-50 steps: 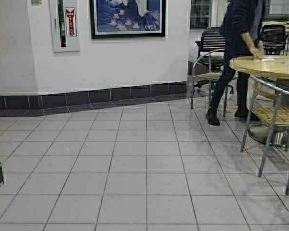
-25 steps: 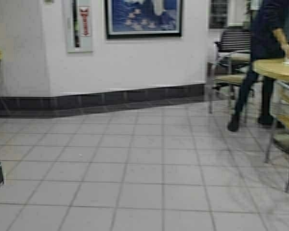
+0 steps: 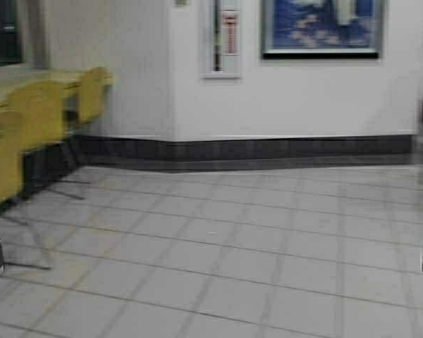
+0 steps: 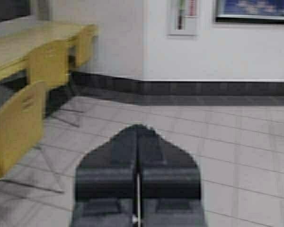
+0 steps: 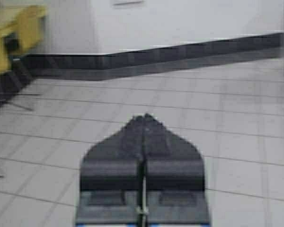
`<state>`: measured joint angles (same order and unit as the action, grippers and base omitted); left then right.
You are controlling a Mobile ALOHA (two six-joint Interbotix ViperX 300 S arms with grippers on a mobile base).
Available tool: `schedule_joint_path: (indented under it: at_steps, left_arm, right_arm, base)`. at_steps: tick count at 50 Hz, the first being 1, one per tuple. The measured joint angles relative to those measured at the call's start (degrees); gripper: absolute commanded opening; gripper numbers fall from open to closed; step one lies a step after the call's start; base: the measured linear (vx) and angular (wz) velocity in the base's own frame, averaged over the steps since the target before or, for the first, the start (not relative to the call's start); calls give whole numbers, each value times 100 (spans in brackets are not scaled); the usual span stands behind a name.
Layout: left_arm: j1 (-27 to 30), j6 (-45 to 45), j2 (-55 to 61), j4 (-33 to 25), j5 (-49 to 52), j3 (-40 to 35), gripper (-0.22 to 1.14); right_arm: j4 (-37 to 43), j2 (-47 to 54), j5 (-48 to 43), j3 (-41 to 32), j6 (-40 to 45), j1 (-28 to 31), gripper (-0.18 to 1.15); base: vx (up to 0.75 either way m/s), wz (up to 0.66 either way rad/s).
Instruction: Push the chairs under the table
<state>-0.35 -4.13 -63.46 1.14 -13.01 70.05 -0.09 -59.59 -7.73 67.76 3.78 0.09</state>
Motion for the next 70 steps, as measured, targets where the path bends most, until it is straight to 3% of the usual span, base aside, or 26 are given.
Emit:
schedule_joint_path:
  at_steps: [43,70]
  left_arm:
    - [9,62,-185,0,18,26,3]
    - [0,-149,-343,-9,18,141,3]
  right_arm:
    - [0,176,-167,-97,220,0,5]
    - [0,-378,-44,62,483,0,5]
  base:
    - [20,56]
    - [16,61]
